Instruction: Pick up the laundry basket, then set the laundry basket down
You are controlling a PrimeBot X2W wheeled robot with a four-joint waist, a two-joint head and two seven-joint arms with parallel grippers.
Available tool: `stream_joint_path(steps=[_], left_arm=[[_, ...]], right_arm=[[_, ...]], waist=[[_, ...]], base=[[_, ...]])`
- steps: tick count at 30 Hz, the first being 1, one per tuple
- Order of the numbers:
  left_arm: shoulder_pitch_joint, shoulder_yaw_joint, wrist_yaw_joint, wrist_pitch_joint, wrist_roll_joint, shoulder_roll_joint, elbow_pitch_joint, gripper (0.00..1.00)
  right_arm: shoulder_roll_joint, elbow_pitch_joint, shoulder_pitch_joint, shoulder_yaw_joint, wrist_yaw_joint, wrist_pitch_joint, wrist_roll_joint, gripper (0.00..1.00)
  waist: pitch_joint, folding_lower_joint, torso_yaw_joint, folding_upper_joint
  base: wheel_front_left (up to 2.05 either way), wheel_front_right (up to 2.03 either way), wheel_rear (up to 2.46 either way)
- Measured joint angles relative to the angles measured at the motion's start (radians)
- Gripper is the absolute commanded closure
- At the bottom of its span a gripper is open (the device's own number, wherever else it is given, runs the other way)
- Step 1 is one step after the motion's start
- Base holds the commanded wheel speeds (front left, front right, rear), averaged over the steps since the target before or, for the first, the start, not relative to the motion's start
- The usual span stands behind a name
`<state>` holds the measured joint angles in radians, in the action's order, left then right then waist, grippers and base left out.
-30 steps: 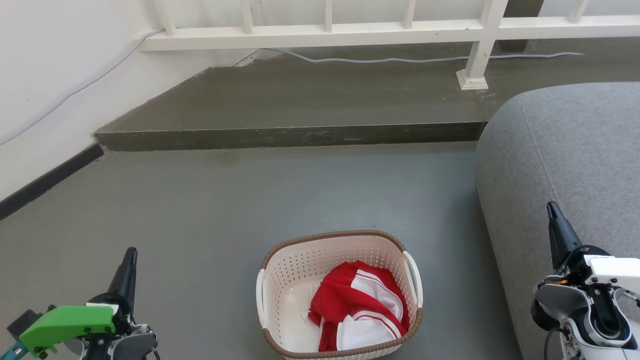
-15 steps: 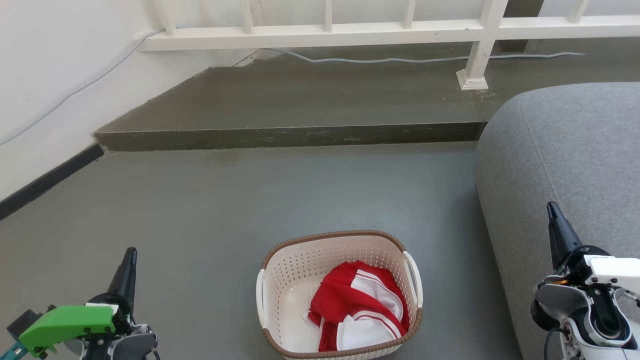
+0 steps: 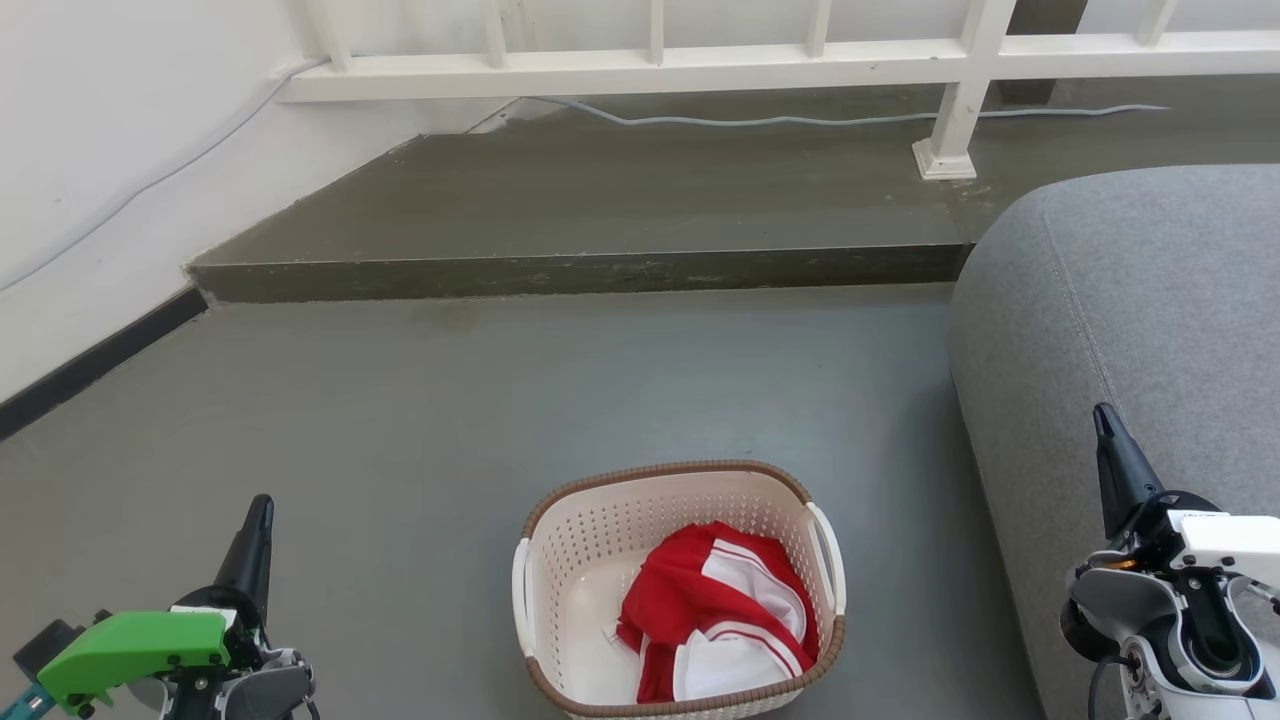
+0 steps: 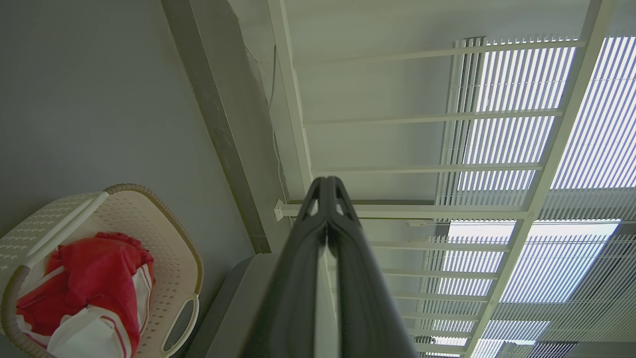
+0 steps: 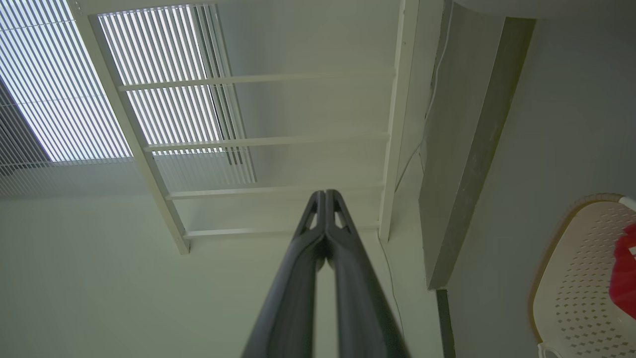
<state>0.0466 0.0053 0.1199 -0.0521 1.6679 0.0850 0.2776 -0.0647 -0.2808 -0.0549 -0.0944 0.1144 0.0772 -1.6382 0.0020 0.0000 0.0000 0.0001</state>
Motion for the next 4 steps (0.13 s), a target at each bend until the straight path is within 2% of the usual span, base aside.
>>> stream_joint_path(steps=[4], left_arm=[[0.000, 0.000, 0.000, 0.000, 0.000, 0.000, 0.000, 1.00]], right_arm=[[0.000, 0.000, 0.000, 0.000, 0.000, 0.000, 0.000, 1.00]], waist=[[0.000, 0.0000, 0.000, 0.0000]], base=[[0.00, 0.00, 0.00]])
